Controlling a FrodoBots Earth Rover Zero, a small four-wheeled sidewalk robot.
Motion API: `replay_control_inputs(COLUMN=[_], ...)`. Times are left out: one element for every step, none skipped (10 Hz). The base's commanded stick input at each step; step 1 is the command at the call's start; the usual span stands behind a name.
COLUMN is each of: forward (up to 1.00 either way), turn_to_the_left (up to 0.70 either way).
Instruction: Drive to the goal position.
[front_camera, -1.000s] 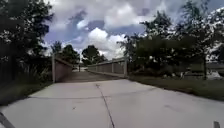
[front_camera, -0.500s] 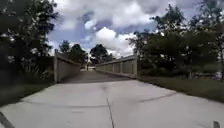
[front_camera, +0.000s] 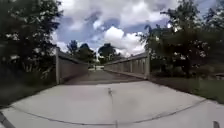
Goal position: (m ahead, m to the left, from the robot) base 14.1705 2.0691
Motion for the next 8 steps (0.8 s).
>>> replay_control_inputs(forward=[1.0, 1.0, 1.0, 1.0, 1.0, 1.0, 1.0, 1.0], turn_to_the_left=[0.27, 0.27, 0.0, 0.0, 0.0, 0.0, 0.0, 0.0])
